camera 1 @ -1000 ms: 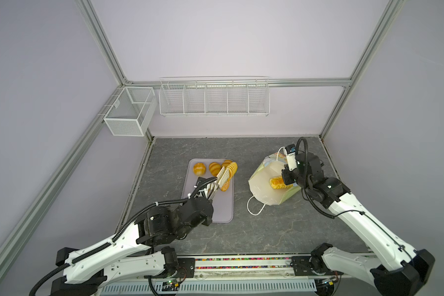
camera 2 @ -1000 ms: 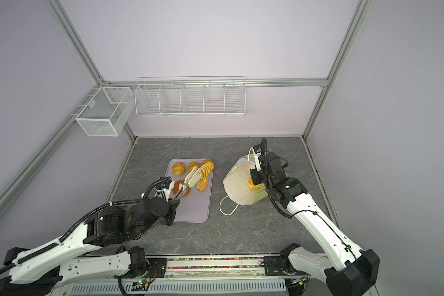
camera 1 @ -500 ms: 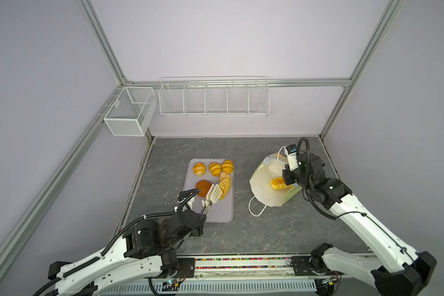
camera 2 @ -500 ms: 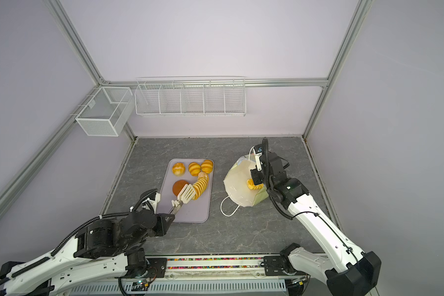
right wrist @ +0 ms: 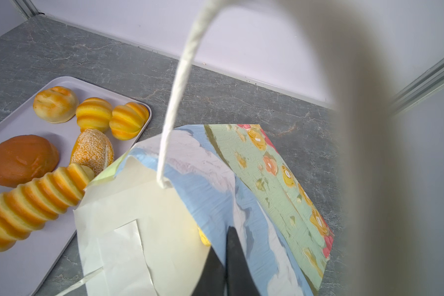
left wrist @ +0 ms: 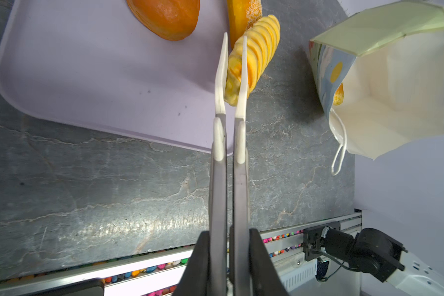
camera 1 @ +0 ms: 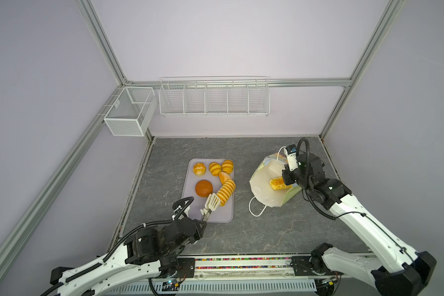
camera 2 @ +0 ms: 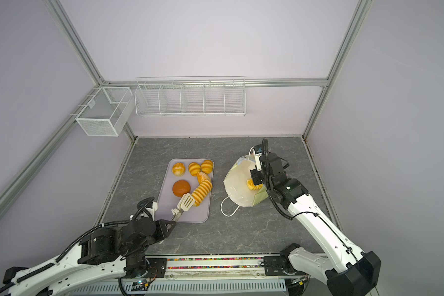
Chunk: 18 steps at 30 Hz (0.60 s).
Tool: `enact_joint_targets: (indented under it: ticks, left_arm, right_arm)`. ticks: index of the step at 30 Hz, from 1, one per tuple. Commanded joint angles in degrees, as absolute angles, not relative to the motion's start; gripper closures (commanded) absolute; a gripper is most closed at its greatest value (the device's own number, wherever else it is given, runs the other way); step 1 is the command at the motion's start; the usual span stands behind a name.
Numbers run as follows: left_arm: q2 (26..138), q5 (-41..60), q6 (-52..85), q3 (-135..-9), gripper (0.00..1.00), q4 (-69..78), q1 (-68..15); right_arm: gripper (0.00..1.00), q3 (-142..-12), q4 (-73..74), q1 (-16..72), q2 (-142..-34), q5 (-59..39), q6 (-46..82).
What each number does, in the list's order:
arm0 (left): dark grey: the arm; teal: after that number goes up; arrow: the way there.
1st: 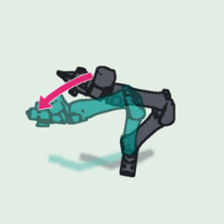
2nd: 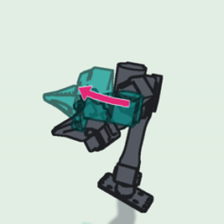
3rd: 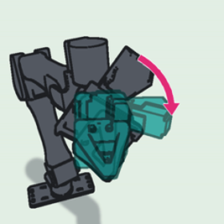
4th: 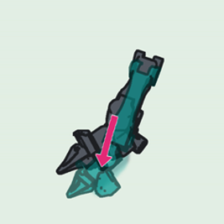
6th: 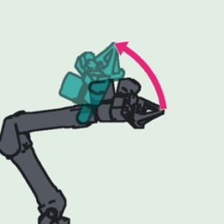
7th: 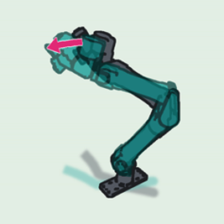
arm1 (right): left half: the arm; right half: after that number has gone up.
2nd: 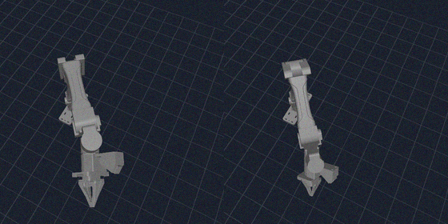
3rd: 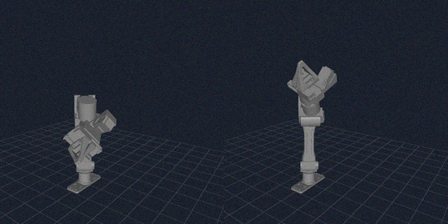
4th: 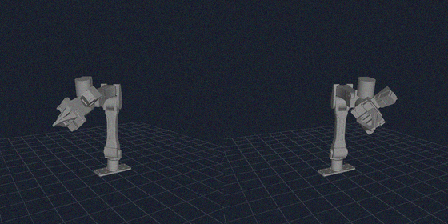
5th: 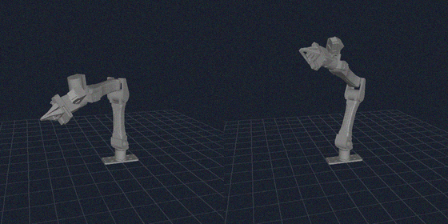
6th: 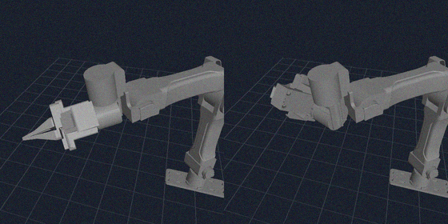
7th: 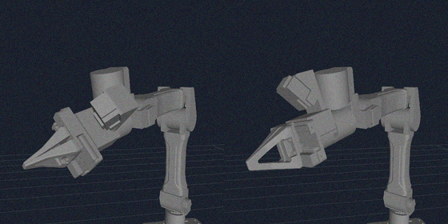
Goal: Take the fake bread out of the paper bag
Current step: 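Carry the spiral bread with the tongs over the tray and lower it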
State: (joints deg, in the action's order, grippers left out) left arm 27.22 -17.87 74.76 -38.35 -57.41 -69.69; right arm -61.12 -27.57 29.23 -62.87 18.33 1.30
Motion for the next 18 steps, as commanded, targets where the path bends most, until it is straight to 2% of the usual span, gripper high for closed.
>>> enact_joint_targets:
  ticks: [1,18]
  left_arm:
    - [25.49,-21.01,78.39,-39.33,1.00,-59.79,-69.35]
    - [15.28,-20.70,74.97,-40.33,1.00,-56.97,-69.39]
  right_arm:
    - [0.93,-60.12,-25.97,28.96,-61.70,17.85,0.83]
    - [0.93,-60.47,-26.10,29.00,-61.83,17.41,1.03]
